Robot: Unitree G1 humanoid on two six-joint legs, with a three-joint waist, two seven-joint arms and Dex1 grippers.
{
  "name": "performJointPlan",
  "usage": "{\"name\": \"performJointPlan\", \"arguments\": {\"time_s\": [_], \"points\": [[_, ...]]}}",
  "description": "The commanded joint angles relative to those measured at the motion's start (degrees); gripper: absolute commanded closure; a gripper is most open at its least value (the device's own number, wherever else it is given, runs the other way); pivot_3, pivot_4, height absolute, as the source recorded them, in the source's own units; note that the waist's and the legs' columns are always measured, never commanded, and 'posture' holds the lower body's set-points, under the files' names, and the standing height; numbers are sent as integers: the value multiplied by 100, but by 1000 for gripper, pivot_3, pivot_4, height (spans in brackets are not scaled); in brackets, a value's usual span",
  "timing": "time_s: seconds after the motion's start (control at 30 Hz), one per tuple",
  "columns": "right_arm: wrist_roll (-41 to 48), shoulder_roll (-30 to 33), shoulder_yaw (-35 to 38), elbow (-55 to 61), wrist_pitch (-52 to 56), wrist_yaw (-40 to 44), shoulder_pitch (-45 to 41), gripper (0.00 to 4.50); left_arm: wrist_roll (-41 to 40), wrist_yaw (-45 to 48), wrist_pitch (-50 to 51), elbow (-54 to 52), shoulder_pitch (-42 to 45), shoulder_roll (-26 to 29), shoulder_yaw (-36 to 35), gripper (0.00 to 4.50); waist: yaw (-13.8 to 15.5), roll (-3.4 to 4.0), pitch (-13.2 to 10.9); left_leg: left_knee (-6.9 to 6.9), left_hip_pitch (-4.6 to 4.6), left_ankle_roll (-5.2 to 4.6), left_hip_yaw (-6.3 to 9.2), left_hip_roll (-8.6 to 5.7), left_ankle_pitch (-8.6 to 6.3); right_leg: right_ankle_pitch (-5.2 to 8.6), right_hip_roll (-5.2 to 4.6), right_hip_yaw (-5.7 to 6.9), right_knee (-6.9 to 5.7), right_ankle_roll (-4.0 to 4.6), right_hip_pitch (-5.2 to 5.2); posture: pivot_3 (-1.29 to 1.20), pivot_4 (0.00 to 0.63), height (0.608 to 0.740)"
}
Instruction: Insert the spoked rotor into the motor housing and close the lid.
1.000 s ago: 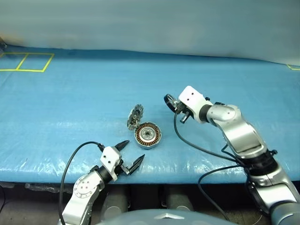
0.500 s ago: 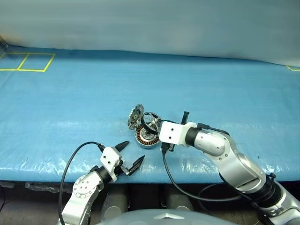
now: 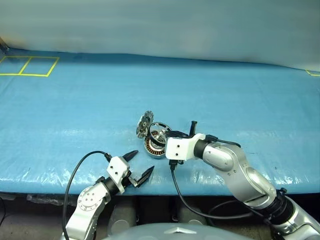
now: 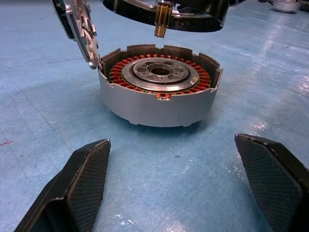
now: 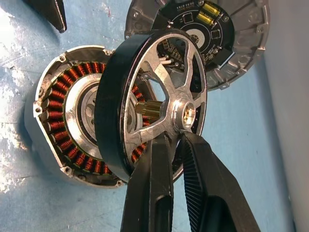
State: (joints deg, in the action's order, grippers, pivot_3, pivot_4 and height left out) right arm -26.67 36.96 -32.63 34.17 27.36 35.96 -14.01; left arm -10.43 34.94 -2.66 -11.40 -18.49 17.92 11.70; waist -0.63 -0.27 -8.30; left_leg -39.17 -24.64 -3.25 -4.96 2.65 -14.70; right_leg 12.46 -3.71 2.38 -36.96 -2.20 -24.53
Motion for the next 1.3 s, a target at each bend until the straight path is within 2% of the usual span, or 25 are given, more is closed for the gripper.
{"name": "performJointPlan", "arguments": {"time_s": [0.03, 0.4, 1.03, 1.07, 1.1, 1.2, 1.23, 1.3], "points": [[-146, -160, 28, 40, -164, 14, 58, 4453, -85, -9, 20, -101, 4, -17, -28, 0, 0, 0, 0, 0, 0, 0, 0, 0, 0, 0, 0, 0, 0, 0, 0, 0, 150, 740], [-409, -388, 55, -198, -341, 46, 332, 4453, -83, -10, 17, -74, 24, -28, -23, 0, 1, -2, 1, -1, 2, 0, 0, 0, 0, 0, 1, 0, -2, 0, 2, 0, 150, 740], [-610, -322, 339, -314, -591, 338, 505, 4453, -63, -4, -56, 39, 36, -83, -16, 0, 7, -10, 6, -4, 8, 0, 0, 0, 1, -1, 1, 0, -3, -1, 8, 0, 150, 740], [-613, -336, 338, -317, -580, 343, 508, 3733, -64, 0, -64, 49, 35, -89, -15, 0, 8, -11, 7, -4, 8, 0, 0, 0, 1, -1, 1, 0, -2, -1, 8, 0, 150, 740], [-617, -348, 339, -316, -573, 348, 510, 3530, -64, 2, -69, 56, 34, -92, -15, 0, 8, -11, 7, -4, 7, 0, 0, -1, 1, -1, 1, 0, -2, -1, 8, 0, 150, 740], [-679, -406, 356, -307, -581, 320, 507, 2483, -62, 6, -83, 75, 33, -102, -16, 0, 7, -16, 10, -4, 9, 0, 1, 0, 1, -1, 1, 0, -3, -1, 9, 0, 150, 740], [-680, -449, 383, -270, -557, 319, 503, 2230, -58, 5, -88, 81, 33, -104, -17, 0, 7, -18, 11, -4, 10, 1, 1, 0, 1, -1, 2, 0, -3, -1, 9, 0, 150, 740], [-600, -562, 464, -166, -450, 365, 501, 2230, -54, 5, -93, 90, 36, -105, -20, 0, 7, -19, 12, -4, 11, 1, 1, 0, 1, -1, 2, 0, -3, -1, 10, 0, 150, 740]]}}
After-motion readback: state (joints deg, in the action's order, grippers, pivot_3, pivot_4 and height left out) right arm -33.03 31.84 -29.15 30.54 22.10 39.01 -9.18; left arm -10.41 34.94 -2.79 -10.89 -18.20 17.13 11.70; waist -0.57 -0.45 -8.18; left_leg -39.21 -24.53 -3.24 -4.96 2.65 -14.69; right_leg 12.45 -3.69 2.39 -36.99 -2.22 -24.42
